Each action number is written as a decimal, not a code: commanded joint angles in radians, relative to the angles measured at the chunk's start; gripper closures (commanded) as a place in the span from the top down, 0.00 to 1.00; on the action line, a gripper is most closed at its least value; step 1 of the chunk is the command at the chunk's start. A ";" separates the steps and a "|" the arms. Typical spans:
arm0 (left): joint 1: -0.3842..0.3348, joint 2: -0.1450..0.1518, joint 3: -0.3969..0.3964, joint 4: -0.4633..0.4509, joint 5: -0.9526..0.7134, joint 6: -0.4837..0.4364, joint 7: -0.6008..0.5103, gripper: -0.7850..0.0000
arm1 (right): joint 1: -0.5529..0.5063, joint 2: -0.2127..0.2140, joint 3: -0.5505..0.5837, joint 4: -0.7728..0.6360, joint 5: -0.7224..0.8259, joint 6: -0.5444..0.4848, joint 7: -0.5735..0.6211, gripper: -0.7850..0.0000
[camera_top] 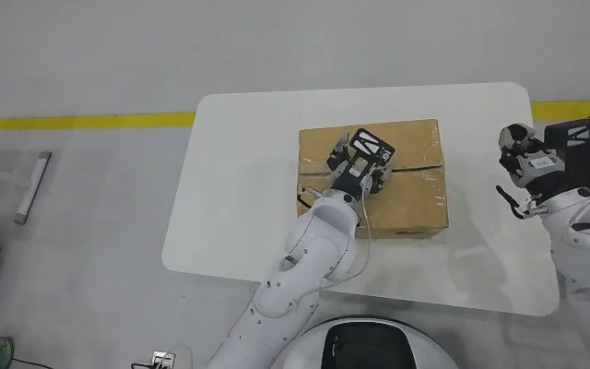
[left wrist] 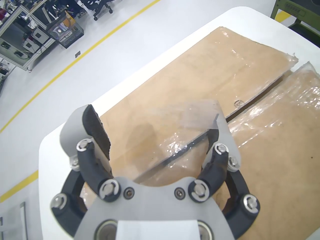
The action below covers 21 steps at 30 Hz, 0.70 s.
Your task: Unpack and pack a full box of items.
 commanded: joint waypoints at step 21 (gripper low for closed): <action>-0.068 -0.072 0.067 0.033 -0.021 0.070 -0.060 1.00 | -0.085 0.008 0.123 0.029 0.091 -0.142 -0.026 0.00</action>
